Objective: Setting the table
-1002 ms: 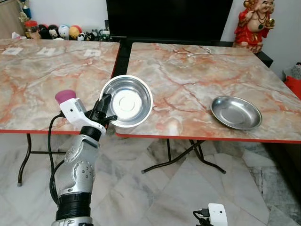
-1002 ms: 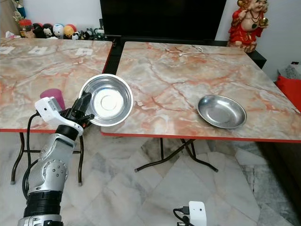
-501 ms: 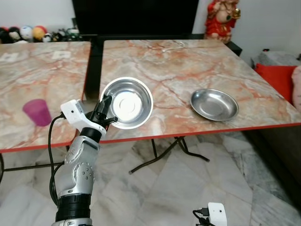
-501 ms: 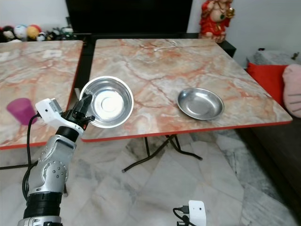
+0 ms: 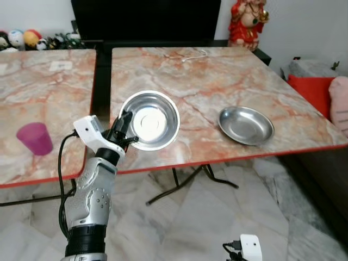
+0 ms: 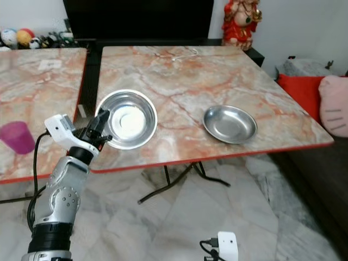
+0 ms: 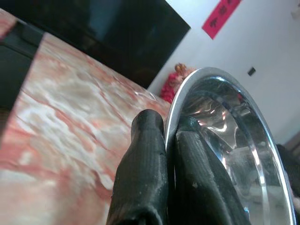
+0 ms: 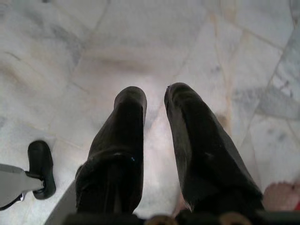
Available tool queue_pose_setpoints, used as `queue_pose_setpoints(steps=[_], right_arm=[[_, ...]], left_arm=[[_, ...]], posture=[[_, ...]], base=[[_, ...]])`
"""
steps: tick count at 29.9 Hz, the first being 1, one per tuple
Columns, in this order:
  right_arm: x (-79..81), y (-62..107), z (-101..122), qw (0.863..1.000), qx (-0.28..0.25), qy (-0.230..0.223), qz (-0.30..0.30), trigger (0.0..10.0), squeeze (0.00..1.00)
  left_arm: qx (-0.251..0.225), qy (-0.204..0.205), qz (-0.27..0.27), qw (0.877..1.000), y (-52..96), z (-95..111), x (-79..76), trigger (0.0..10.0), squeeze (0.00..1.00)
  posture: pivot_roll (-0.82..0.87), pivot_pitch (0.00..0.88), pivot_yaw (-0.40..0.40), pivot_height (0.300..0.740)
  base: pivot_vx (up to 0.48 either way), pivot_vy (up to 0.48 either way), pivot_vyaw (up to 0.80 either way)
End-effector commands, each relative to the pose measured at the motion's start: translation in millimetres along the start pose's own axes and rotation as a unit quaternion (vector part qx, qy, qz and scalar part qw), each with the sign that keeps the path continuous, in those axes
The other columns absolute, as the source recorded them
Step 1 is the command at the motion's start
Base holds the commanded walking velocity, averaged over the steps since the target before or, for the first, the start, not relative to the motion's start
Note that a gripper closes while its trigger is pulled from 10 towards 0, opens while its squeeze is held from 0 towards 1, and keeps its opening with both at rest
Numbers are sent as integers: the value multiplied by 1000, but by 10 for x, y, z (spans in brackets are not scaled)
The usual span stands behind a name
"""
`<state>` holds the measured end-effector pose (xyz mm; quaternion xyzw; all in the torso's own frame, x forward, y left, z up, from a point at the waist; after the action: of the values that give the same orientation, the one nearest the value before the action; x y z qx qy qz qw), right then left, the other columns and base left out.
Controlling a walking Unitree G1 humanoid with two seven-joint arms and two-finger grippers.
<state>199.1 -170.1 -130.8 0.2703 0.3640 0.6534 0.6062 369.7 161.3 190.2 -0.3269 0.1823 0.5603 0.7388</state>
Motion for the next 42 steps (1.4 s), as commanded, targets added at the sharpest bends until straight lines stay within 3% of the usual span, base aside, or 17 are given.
queue_pose_setpoints(steps=[1, 10, 22, 42], right_arm=[[-7, 2, -5, 1000, 0, -2, -1, 10000, 0], [7, 1, -26, 1000, 8, -3, 2, 10000, 0], [8, 0, -7, 1000, 3, -1, 1, 10000, 0], [19, -6, 23, 1000, -2, -9, -3, 10000, 0]], left_arm=[[-9, -7, -12, 1000, -13, 64, -63, 10000, 0], [-7, -8, -16, 1000, -18, 57, -83, 10000, 0], [1, -13, -17, 1000, -17, 19, -101, 10000, 0], [15, -29, -20, 999, -42, -3, -103, 10000, 0]], posture=[[92, 0, -78, 740], [96, 0, -78, 740], [99, 0, -74, 740], [109, 0, -35, 740]], base=[[292, 0, 0], [293, 0, -323], [0, 0, 0], [0, -324, 0]])
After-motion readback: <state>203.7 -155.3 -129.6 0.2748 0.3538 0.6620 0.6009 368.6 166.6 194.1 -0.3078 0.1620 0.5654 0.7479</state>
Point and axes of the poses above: a point about 5 cm out from each wrist's last joint towards the gripper, its own y axis pointing back from the gripper into the wrist, its own z axis along the axis of the wrist's last joint, x = y × z, the point moved 5 cm from there along -y, pointing out of the wrist towards the gripper, and after that the axes turned 12 degrees about y, right-handed, at the moved point
